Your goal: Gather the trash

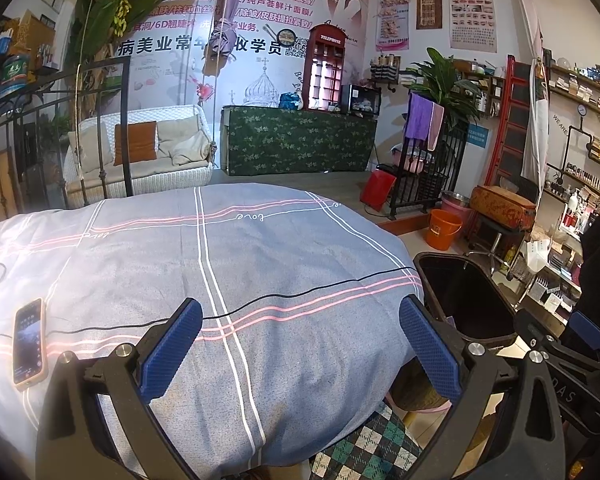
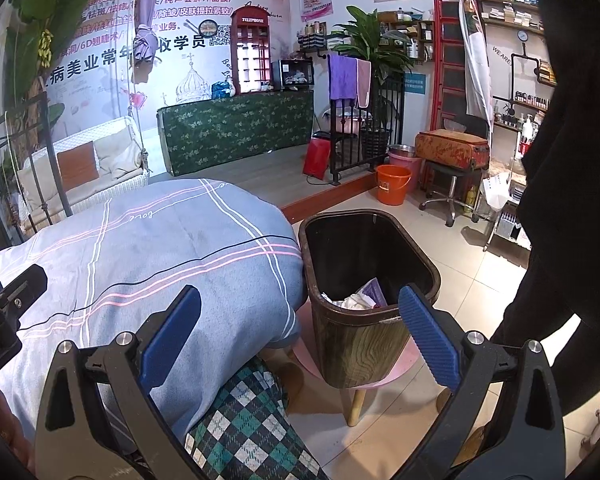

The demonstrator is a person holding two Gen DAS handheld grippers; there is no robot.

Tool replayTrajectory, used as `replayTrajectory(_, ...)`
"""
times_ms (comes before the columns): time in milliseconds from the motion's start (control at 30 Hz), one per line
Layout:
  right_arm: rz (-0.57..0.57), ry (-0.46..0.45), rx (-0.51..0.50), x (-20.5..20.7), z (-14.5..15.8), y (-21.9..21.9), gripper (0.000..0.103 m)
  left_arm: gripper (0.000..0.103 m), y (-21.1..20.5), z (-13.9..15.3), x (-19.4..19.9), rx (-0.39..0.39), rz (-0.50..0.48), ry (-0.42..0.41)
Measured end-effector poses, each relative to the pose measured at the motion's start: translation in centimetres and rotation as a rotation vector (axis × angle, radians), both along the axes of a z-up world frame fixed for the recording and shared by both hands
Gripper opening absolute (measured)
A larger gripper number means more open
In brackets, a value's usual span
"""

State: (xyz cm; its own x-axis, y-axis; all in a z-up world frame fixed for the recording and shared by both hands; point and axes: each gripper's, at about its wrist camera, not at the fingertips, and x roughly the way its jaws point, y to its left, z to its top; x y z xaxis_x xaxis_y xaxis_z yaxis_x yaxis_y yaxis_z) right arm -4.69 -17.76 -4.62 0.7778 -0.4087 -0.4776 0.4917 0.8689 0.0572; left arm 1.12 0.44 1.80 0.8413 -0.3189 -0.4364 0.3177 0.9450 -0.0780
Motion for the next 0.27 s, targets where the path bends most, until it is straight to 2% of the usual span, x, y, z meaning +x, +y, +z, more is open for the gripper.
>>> replayTrajectory(267,-0.001,0.006,0.006,0.01,-0.07,0.09,0.098,0.097,0.09,-0.17,-0.2,-0.001,-0.004,0.004)
